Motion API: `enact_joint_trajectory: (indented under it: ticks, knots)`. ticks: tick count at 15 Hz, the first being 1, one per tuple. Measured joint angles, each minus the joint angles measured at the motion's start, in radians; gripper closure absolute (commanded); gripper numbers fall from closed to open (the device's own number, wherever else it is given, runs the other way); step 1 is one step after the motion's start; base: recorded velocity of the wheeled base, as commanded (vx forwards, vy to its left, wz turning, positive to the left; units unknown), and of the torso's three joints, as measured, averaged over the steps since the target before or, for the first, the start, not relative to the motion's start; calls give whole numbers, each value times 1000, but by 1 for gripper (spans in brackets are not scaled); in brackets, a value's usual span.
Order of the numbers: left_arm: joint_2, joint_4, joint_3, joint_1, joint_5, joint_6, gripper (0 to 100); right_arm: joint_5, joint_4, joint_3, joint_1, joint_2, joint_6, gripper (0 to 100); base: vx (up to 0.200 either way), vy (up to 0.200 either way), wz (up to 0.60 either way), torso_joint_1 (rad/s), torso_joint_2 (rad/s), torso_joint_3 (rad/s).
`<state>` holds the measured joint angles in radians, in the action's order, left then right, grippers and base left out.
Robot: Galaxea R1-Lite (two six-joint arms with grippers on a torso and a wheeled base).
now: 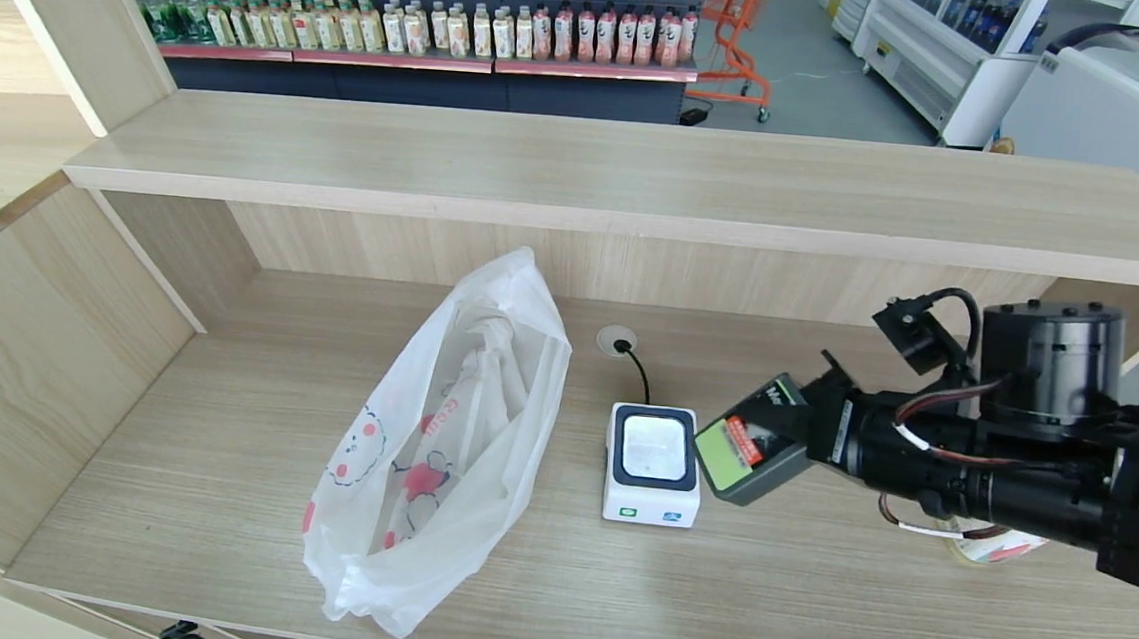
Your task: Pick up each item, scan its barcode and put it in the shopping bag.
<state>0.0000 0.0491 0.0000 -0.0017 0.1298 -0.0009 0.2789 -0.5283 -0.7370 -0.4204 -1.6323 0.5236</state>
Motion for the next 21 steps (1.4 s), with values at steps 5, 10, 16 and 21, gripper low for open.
enact_joint_trajectory:
  ticks: [5,10,16,21]
  knots:
    - [0,0,0,0,0,0,0,-9,-1,-67,-50,-136,-166,100,0,0,0,0,0,0]
    - [0,0,0,0,0,0,0,-7,-7,-133,-53,-234,-204,100,0,0,0,0,0,0]
    - [0,0,0,0,0,0,0,-6,-12,-191,-55,-306,-253,100,0,0,0,0,0,0]
    - [0,0,0,0,0,0,0,-3,2,-211,-55,-280,-216,100,0,0,0,0,0,0]
